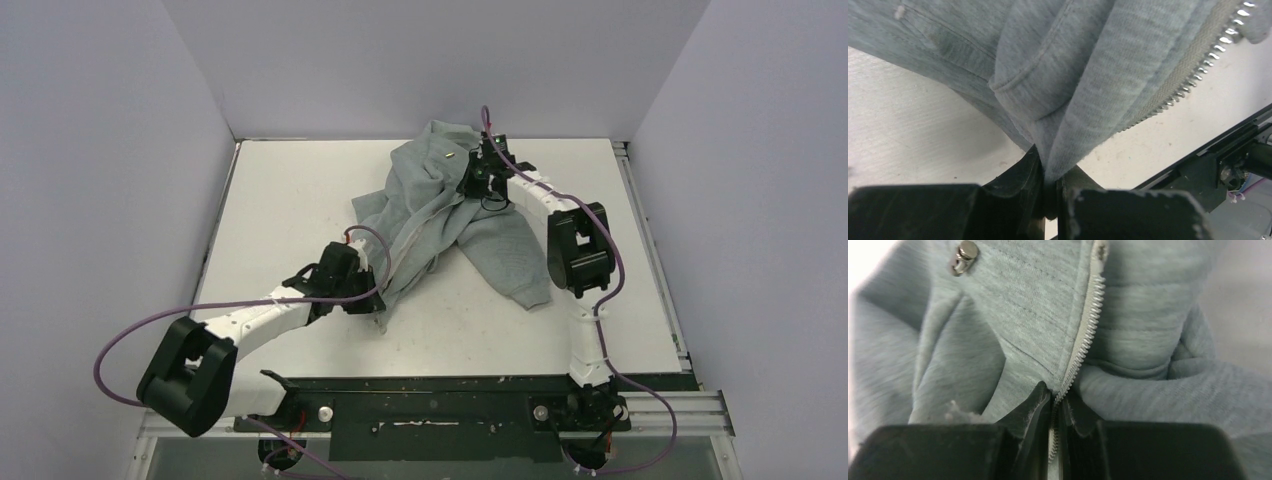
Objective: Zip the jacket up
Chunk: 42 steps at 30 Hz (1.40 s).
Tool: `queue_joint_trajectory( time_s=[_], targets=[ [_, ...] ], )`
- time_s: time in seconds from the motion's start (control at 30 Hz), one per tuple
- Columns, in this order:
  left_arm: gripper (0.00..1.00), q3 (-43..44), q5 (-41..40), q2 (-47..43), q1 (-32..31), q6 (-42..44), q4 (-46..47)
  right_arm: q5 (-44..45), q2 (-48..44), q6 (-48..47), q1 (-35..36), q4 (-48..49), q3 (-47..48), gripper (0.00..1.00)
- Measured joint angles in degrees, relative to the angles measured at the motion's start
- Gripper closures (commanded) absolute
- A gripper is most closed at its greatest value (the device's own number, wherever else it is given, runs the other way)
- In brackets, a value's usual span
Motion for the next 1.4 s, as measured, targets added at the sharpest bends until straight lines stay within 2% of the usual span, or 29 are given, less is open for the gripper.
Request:
queue_joint_trajectory(
  time_s=[0.23, 0.33, 0.43, 0.5, 0.57, 0.73, 0.9, 1.03, 1.17, 1.4],
  targets=[
    [1.00, -0.1, 0.1, 10.0, -2.5, -1.8, 6.8, 5.1, 1.4, -2.2, 1.7, 0.2, 0.0, 0.99],
    [0.97, -0.2, -0.2, 10.1, -3.4, -2.0, 7.6, 4.4, 0.8, -2.5, 1.1, 1.4, -1.3, 0.87],
    [0.70, -0.1, -1.0, 8.7, -3.6, -1.9, 6.5, 2.7, -1.1, -2.4, 0.1, 1.5, -2.0, 0.65],
    [0.54, -0.1, -1.6, 6.2, -3.7, -1.4, 4.3, 1.7, -3.7, -2.2, -1.0, 1.7, -2.5, 0.48],
    [0.45, 0.5, -2.4, 2.5, -3.8, -1.0, 1.1, 1.0, -7.1, -1.9, -2.4, 1.8, -3.1, 0.38],
    [0.35, 4.8, -3.4, -4.8, -3.7, -0.3, -4.5, -0.7, -20.9, -1.7, -5.4, 5.0, -9.2, 0.30],
    [0.21, 8.9, -3.4, -9.9, -2.6, 1.0, -8.2, -2.7, -34.2, -1.7, -5.2, 9.7, -21.4, 0.25],
    [0.20, 9.4, -2.9, -12.4, -1.6, 2.3, -9.0, -5.5, -40.2, -1.5, -4.8, 10.7, -32.2, 0.23],
    [0.20, 8.7, 1.6, -11.8, -1.4, 2.9, -7.1, -8.5, -42.3, -1.5, -4.7, 10.1, -41.1, 0.23],
    [0.30, 7.9, 1.8, -8.4, -7.0, 3.6, -6.4, -10.2, -52.1, 0.3, -4.7, 9.2, -56.1, 0.23]
  ],
)
